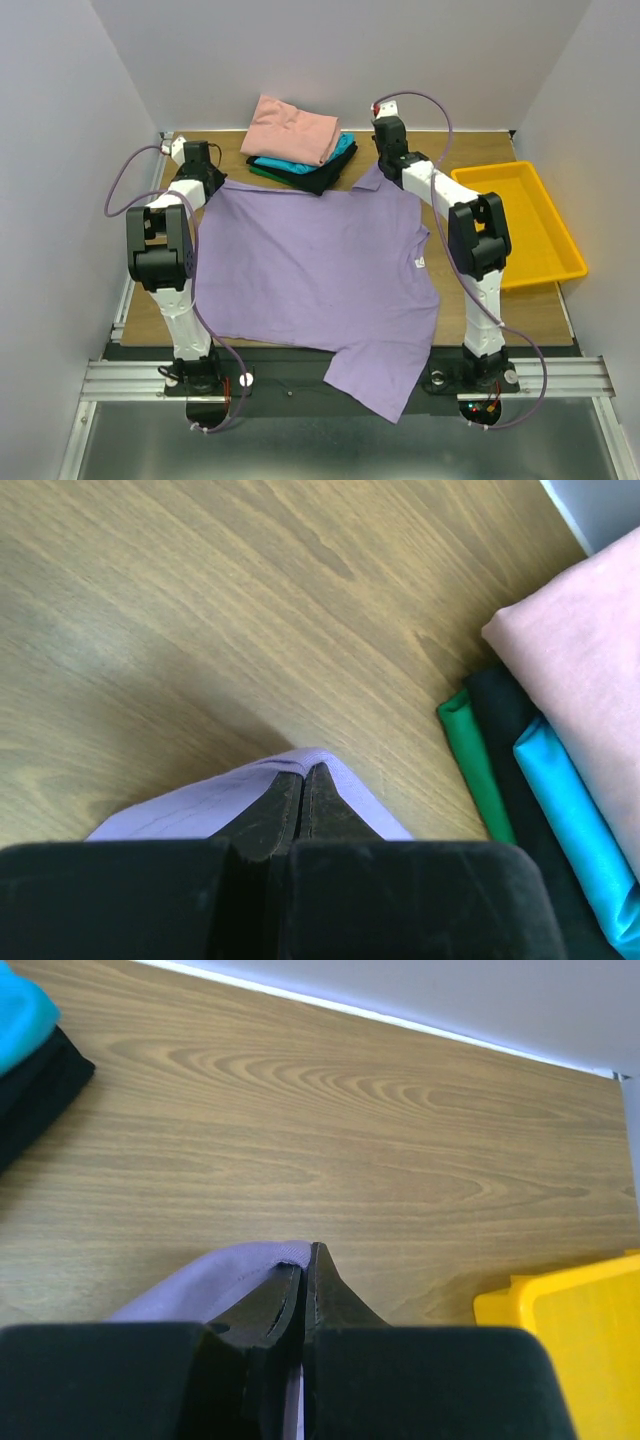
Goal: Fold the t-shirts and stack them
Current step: Flatten the tshirt out, then fold the tshirt
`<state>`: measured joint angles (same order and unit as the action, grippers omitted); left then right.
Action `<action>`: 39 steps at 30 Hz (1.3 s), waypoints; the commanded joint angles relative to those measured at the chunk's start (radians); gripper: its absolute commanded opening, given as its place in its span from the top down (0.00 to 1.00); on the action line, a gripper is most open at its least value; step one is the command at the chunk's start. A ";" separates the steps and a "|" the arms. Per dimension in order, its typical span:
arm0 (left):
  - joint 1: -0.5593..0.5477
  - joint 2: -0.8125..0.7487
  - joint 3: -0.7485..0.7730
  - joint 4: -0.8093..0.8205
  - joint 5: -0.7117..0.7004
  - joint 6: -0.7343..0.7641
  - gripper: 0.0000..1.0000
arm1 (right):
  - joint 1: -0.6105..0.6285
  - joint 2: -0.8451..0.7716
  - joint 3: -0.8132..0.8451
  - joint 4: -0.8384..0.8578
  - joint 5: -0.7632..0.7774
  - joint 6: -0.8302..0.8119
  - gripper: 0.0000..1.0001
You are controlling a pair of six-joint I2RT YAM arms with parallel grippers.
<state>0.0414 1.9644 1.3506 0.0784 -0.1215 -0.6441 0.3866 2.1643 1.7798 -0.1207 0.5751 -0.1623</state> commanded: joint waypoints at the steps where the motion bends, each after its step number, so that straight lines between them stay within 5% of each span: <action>1: 0.011 0.008 0.053 -0.014 -0.015 0.004 1.00 | 0.000 0.031 0.066 0.064 -0.044 0.056 1.00; 15: 0.034 -0.016 0.051 -0.077 -0.044 0.007 1.00 | -0.002 0.129 0.129 0.064 -0.124 0.196 1.00; 29: 0.034 -0.151 -0.074 -0.075 0.054 0.009 1.00 | 0.008 -0.363 -0.396 -0.105 -0.110 0.359 0.99; 39: 0.034 -0.232 -0.165 -0.172 0.000 0.009 1.00 | 0.175 -0.578 -0.580 -0.310 -0.026 0.487 1.00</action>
<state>0.0696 1.7863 1.2137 -0.0402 -0.0868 -0.6437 0.4973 1.6688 1.2232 -0.3279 0.4942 0.2447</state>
